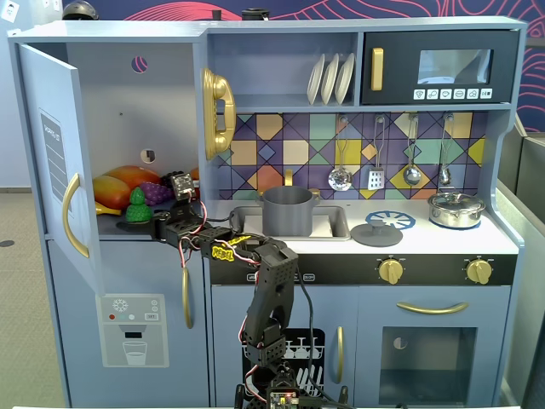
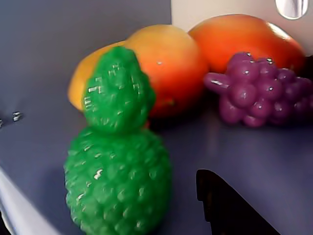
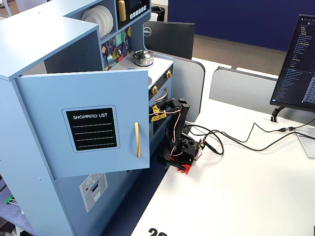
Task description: Pick up the green pineapple from the left cabinet and place it in the gray recipient
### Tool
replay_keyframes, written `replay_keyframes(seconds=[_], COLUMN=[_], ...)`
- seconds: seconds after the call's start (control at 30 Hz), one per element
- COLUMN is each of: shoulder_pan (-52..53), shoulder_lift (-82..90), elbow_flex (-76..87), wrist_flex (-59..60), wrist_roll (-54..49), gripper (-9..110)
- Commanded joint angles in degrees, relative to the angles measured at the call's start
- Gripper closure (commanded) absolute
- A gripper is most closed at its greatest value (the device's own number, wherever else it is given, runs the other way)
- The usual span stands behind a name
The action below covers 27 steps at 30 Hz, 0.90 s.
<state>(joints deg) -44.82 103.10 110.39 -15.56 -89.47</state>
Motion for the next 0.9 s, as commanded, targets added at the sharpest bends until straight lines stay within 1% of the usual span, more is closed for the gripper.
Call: replay_keyframes(seconds=[0.0,0.23,0.3,0.37,0.4,0.43,0.47,0.6,0.7,0.87], shoulder_pan=[0.97,0.18,-0.26,-0.7,-0.97,-1.14,-1.41,-2.99,-4.57,-8.44], shoulder_lift=[-1.58,-7.29,-8.35,-8.79,-8.88,-8.61,-8.35,-6.59,-2.72,12.92], elbow_flex=[-6.68,-12.74,-13.89,-14.33,-14.15,-13.71,-13.36,-12.92,-13.54,-8.44], wrist_flex=[-2.2,-2.46,-3.16,-3.16,-2.46,-1.14,-0.09,0.26,1.32,5.89], wrist_roll=[-0.18,-0.7,-0.88,-3.96,-6.59,-10.11,-12.04,-9.14,-9.76,-11.78], gripper=[55,57,61,71,80,93,102,102,102,102])
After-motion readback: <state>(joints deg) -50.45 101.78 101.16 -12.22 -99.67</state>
